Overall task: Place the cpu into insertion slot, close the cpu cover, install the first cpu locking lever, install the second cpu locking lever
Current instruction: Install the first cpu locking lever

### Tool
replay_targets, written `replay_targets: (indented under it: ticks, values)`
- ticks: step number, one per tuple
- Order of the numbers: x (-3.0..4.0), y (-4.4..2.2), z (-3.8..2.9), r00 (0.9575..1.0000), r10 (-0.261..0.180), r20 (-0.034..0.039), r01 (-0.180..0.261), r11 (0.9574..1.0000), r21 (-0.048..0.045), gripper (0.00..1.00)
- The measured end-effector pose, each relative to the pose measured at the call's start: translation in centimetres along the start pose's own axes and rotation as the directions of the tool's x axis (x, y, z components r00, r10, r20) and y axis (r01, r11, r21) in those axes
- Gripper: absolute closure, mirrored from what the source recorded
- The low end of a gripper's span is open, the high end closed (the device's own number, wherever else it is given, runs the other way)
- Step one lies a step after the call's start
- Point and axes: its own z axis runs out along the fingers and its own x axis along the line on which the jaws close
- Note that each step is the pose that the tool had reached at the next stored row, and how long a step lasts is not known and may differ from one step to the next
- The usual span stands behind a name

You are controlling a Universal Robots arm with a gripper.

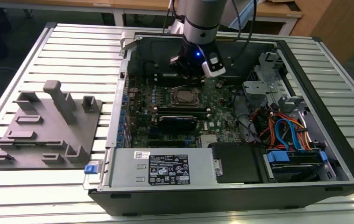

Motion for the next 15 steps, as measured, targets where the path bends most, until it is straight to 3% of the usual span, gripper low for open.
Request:
replay_targets:
  ticks: [10, 15]
  values:
    - [-0.18, -0.01, 0.06, 1.0000, 0.001, -0.0001, -0.001, 1.0000, -0.0003, 0.89]
    - [-0.35, -0.05, 0.43, 1.0000, 0.001, -0.0001, -0.001, 1.0000, -0.0020, 0.89]
